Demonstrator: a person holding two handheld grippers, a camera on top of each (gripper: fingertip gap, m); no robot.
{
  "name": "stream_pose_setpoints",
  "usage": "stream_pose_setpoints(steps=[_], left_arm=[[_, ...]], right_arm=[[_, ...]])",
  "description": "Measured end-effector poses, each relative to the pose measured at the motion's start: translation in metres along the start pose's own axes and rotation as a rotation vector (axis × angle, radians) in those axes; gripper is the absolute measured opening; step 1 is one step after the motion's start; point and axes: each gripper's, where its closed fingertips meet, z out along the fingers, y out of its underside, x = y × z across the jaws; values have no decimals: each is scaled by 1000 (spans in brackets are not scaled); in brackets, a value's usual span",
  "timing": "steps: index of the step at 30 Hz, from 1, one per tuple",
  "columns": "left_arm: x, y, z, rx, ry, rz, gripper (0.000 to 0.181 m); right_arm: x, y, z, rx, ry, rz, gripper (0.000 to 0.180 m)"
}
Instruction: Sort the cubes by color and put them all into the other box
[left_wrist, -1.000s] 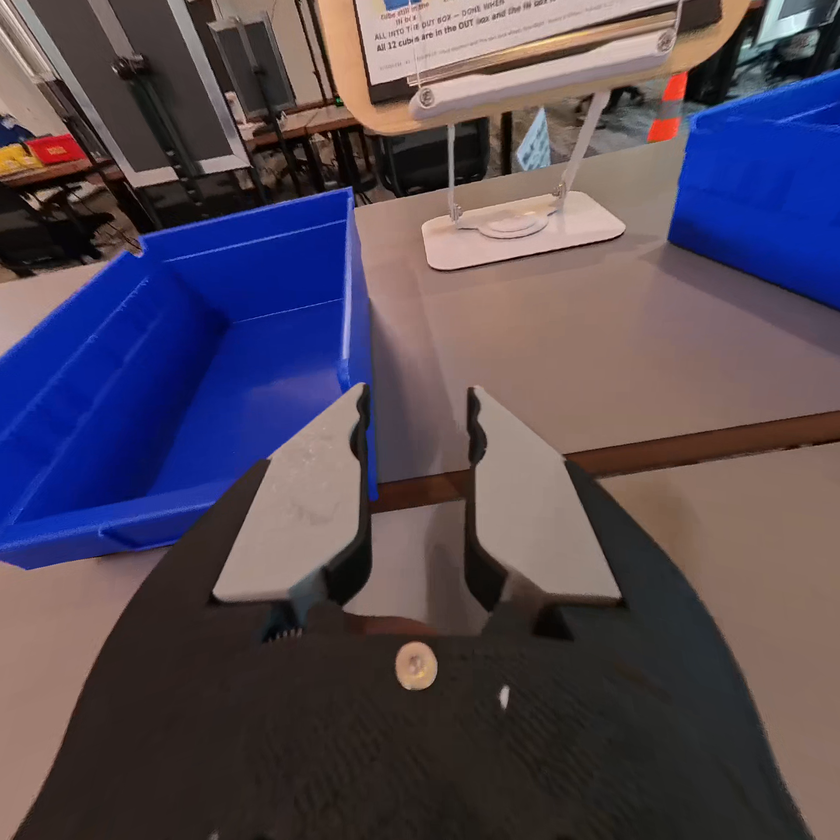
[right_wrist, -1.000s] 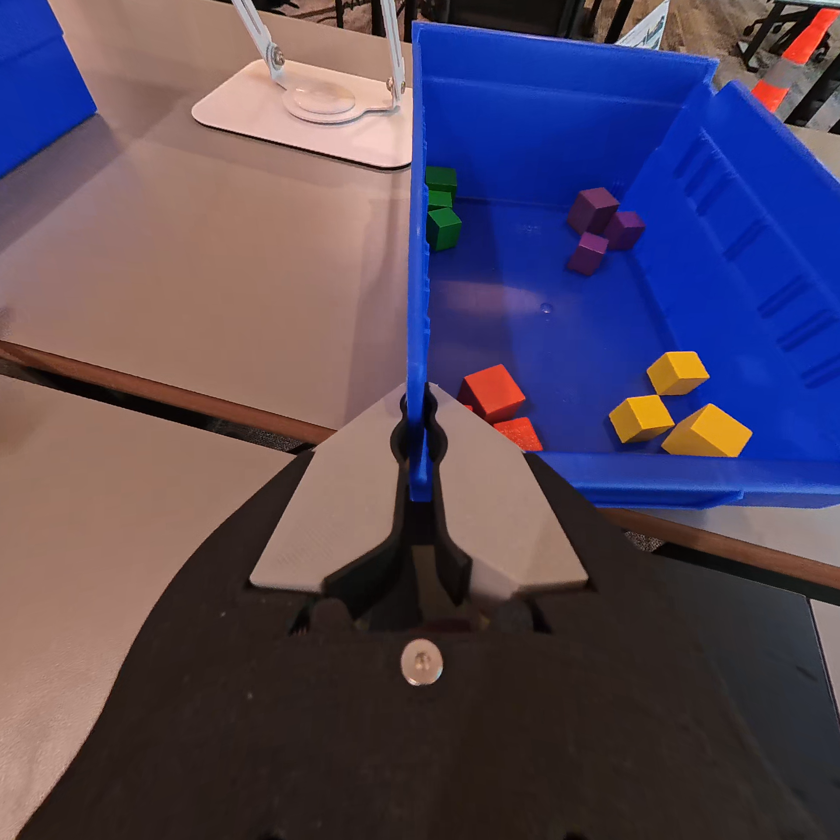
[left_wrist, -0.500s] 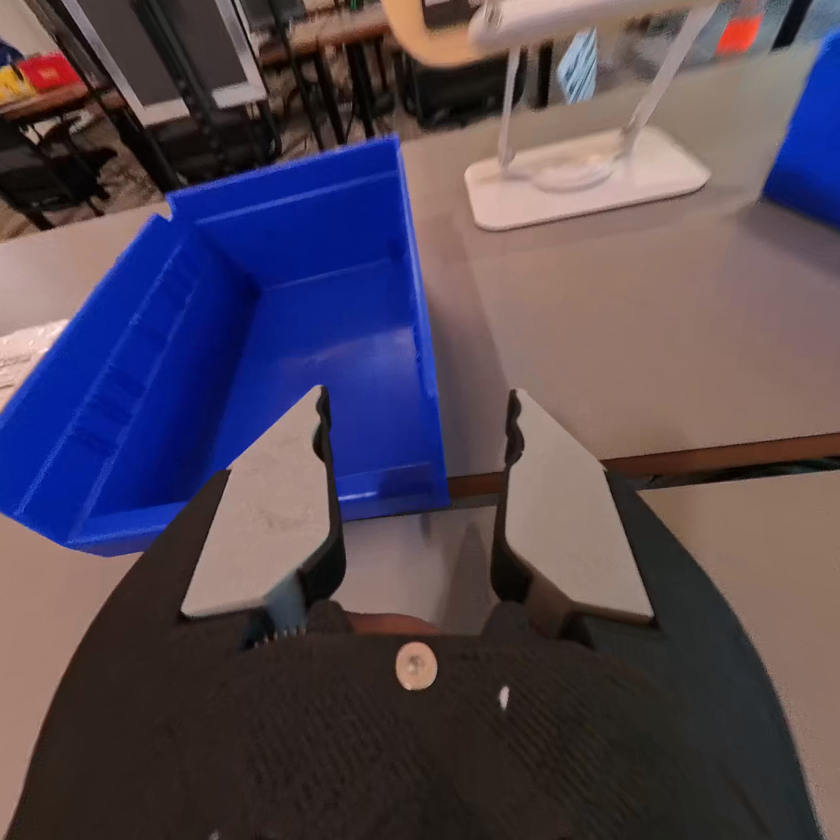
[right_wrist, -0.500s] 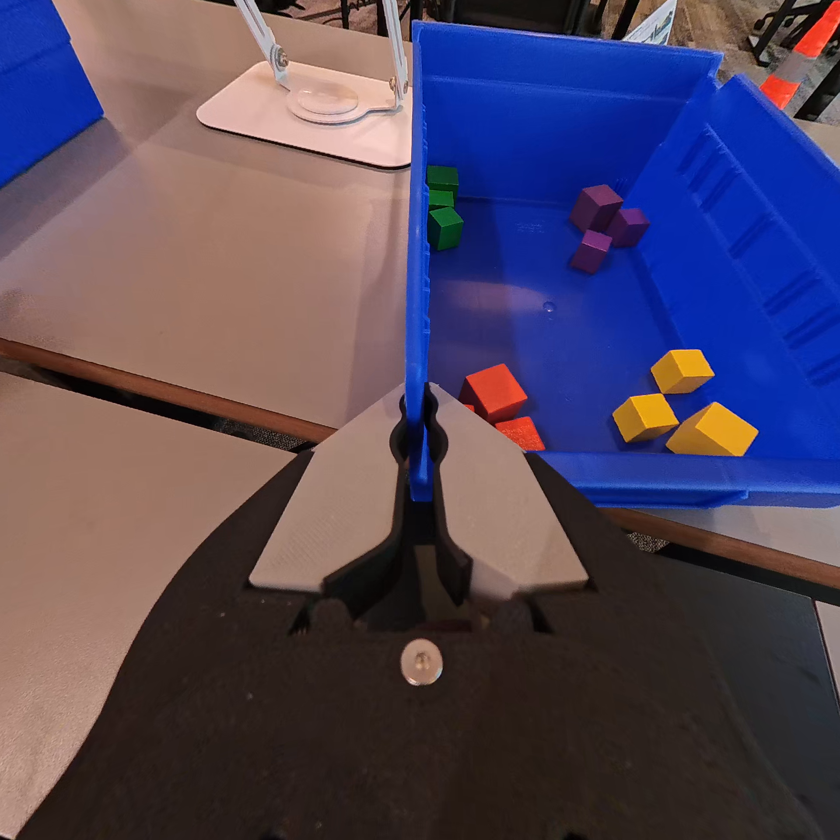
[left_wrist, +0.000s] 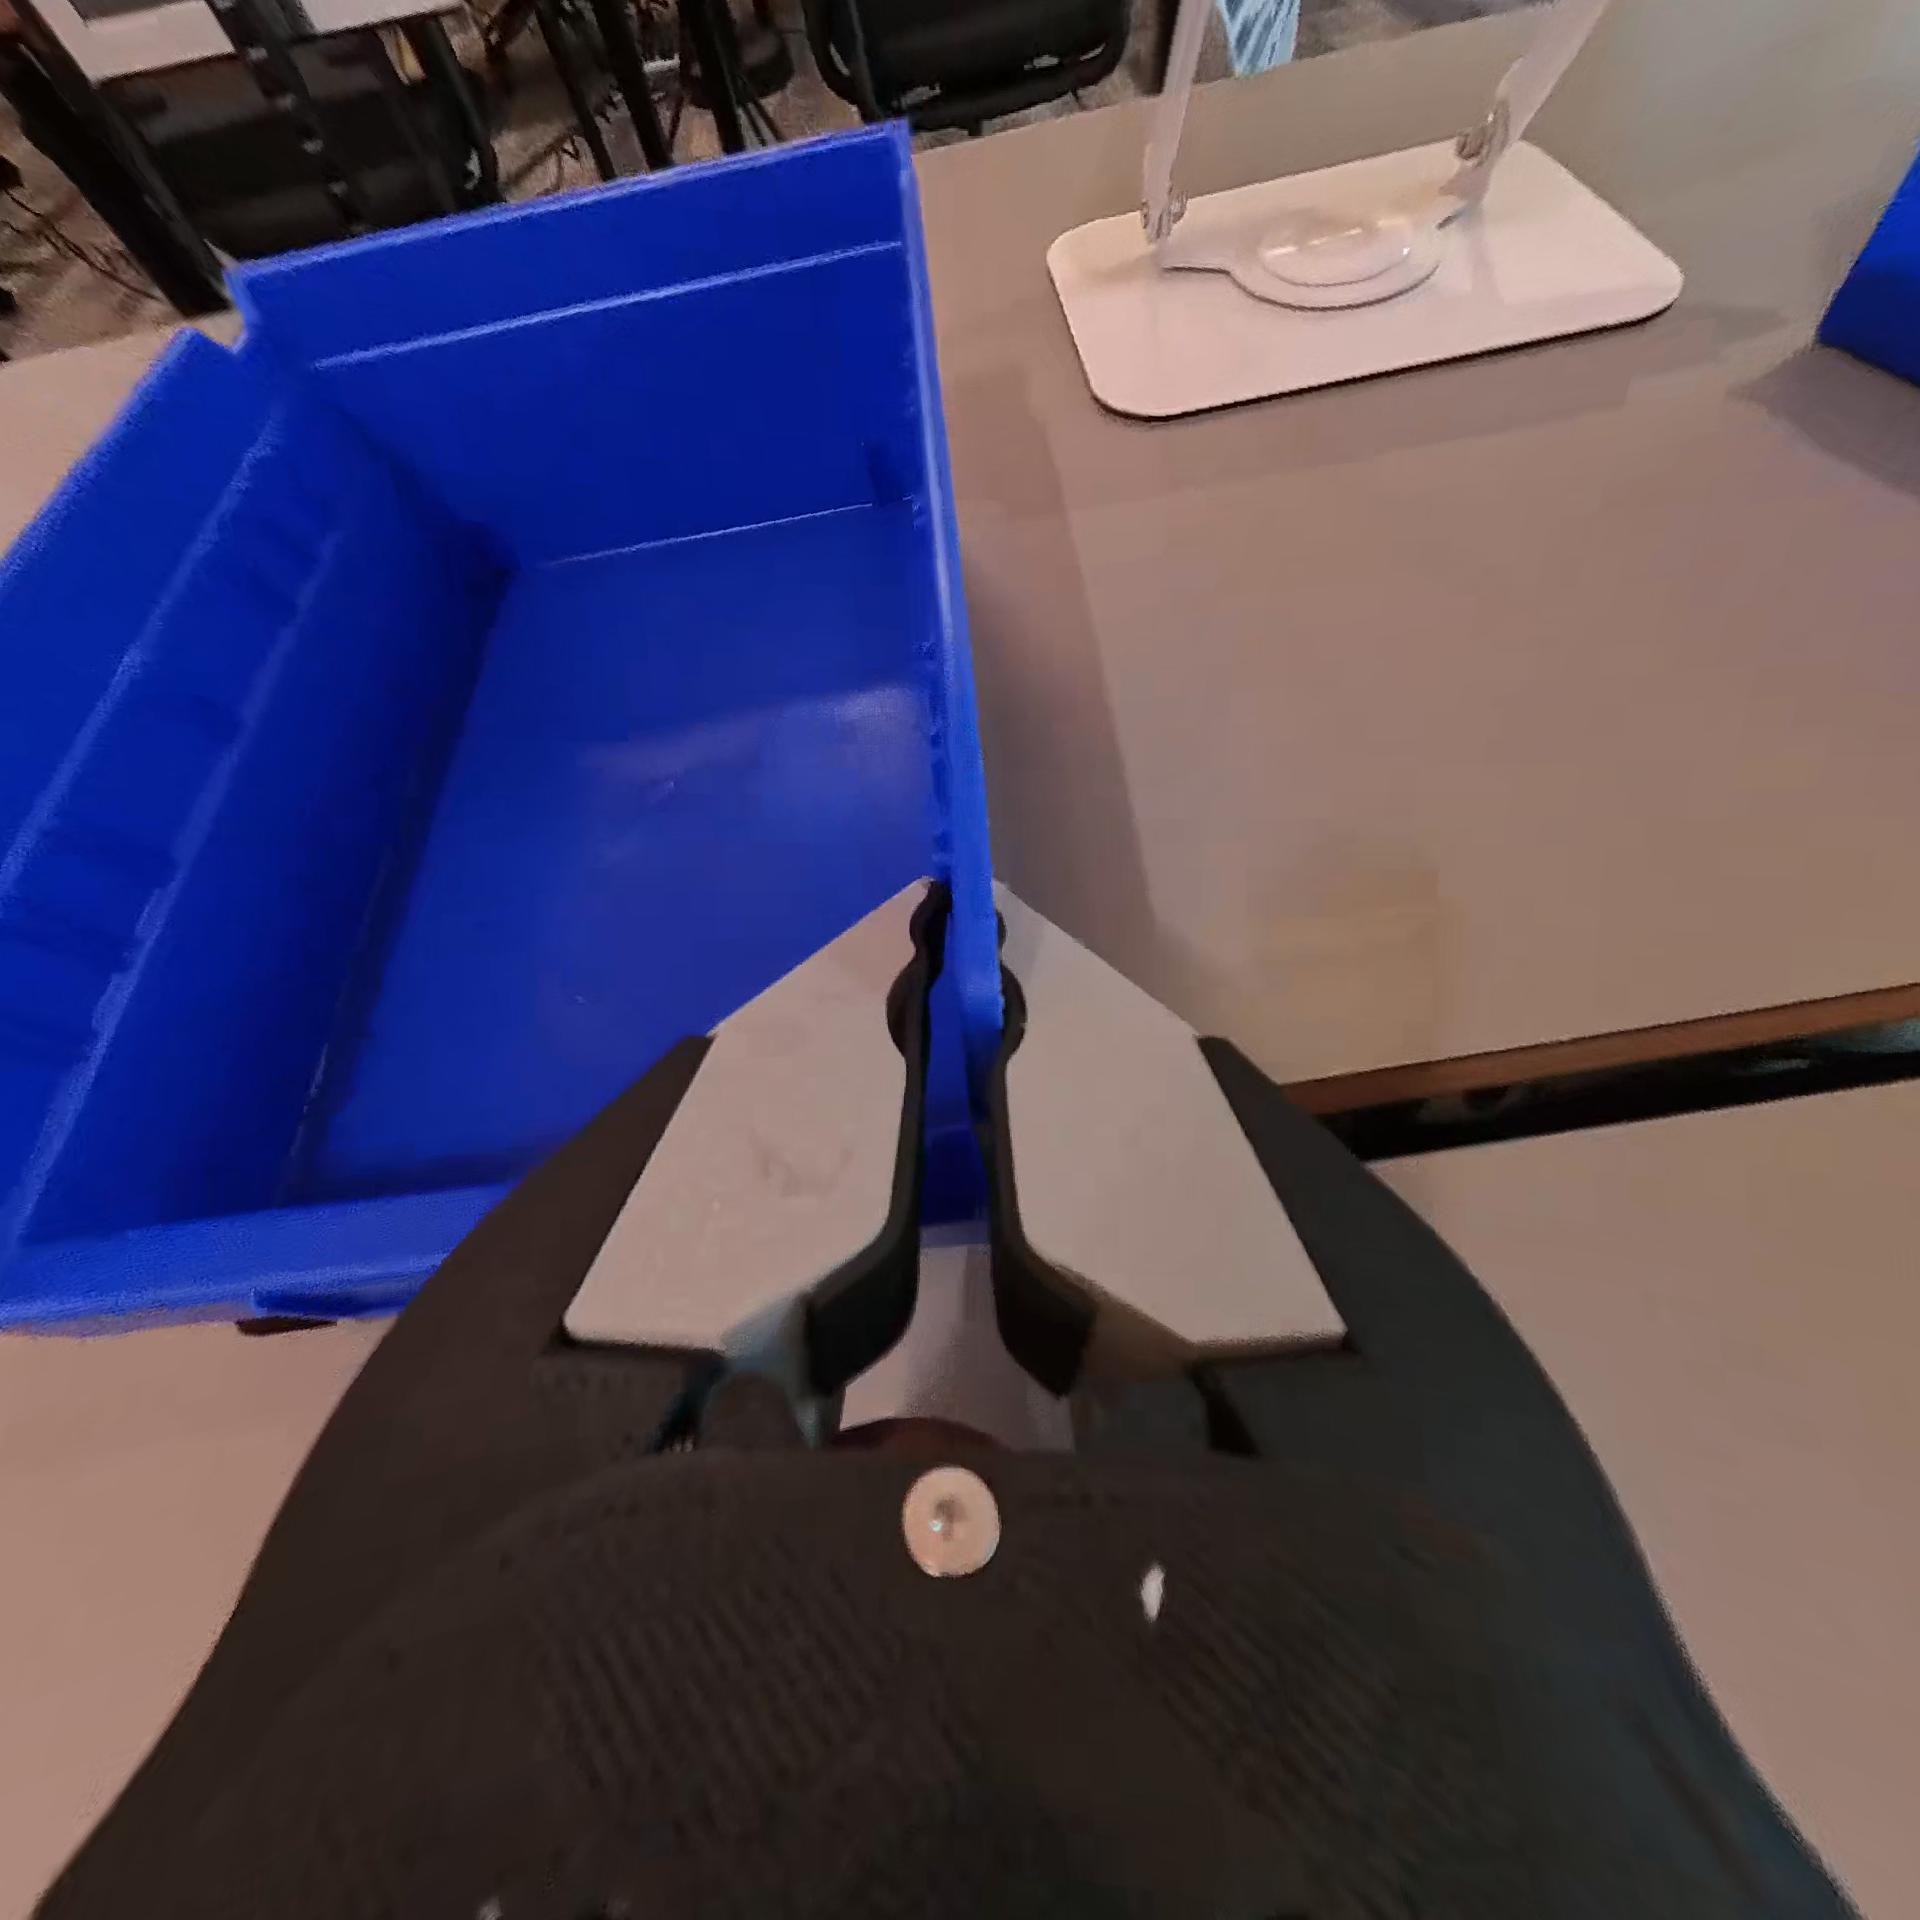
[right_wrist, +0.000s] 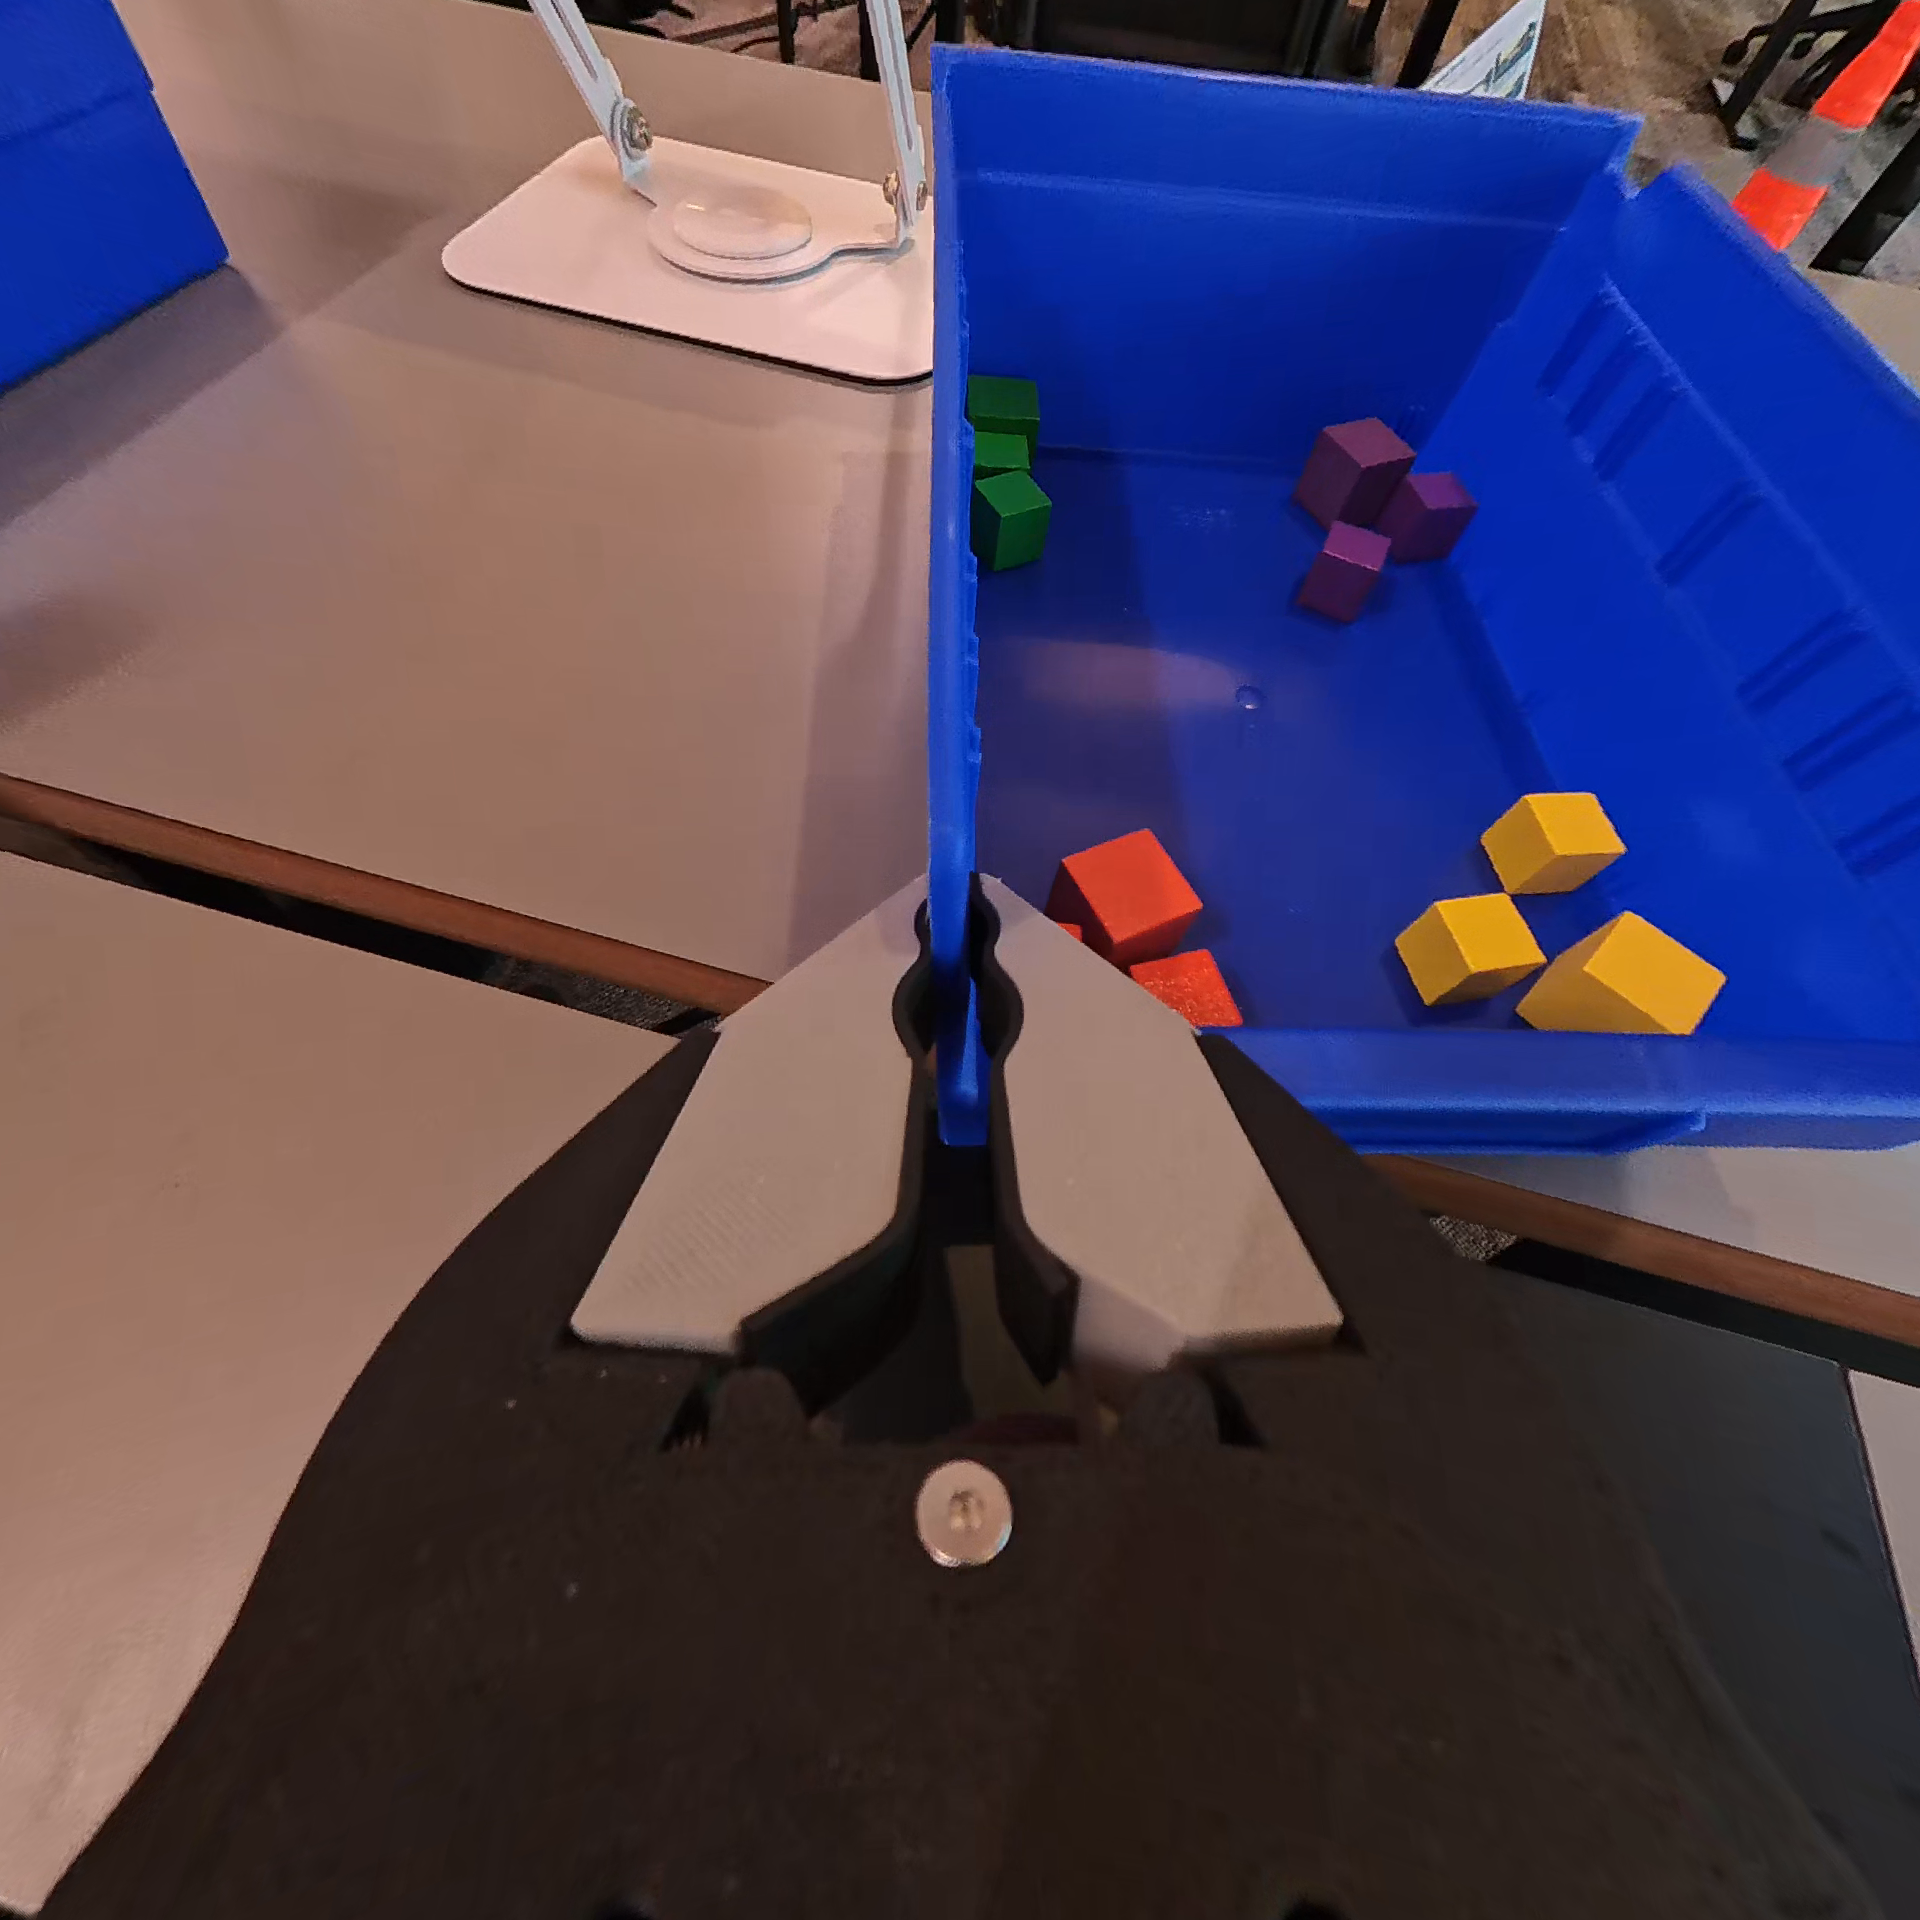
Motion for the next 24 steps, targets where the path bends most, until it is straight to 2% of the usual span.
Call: stream_pose_setpoints(steps=[5,13,18,24], left_arm=[[-25,-4,-29,39,70,-57,3],[-54,-23,-104,138,215,-129,4],[-71,-30,-141,189,305,-210,4],[-87,-38,-169,216,288,-192,3]], right_arm=[[-7,-2,-8,-32,-40,-11,0],[-47,-3,-17,-100,-127,-87,2],[-90,0,-23,-141,-203,-136,6],[-157,2,-20,-121,-187,-206,7]])
